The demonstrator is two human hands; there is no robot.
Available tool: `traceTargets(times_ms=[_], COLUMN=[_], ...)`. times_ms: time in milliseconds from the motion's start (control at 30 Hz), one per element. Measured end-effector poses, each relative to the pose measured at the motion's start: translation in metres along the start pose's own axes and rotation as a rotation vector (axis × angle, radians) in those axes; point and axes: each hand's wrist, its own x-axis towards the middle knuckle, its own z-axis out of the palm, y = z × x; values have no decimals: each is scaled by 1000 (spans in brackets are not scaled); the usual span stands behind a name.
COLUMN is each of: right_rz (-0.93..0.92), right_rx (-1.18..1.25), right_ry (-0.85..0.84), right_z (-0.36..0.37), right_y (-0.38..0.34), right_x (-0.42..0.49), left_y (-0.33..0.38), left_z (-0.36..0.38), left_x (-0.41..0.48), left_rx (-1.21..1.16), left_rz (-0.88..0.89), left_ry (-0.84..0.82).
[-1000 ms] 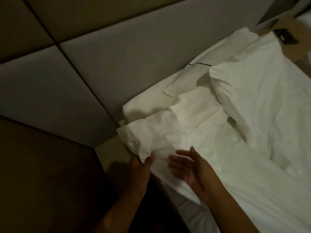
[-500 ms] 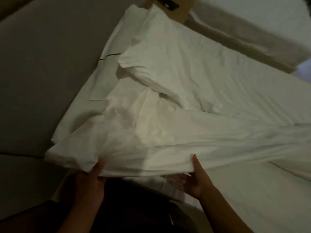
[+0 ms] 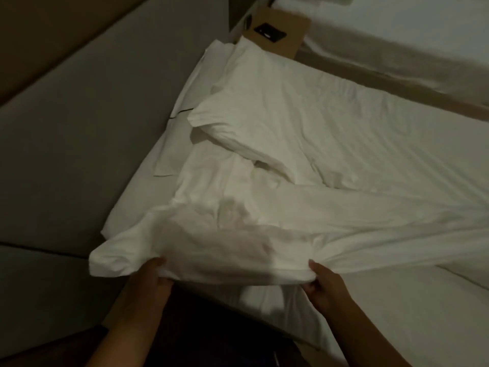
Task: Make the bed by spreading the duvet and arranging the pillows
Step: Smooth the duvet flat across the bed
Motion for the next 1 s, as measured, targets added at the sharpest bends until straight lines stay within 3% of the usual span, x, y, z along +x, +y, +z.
traceTargets(times_ms=[67,133,333,633,833,933,1000], right_rz=[-24,-60,-178,-458,-550,-605,-615], right_rx=[19,37,63,-82,-115,-129,-135], right_ry=[-7,-8,5,-148,-183,-197,-203], right_z=[-3,3,35,85,128,165,193], right_y=[3,4,-15,-84,-164,-214,-245], right_x=[-1,-3,-19,-70,-64,-46,-24], left_y=[7,20,59,142,206,231,245], left_z=[0,37,68,91,176,234,277], left_x=[26,7,4,-46,-86,-94,-92], left_rx=[-80,150,99,181,85,163,176], left_rz=[-13,170,129,373,537,706,686], left_ry=[46,-34,-185,-480,-687,-648,-640])
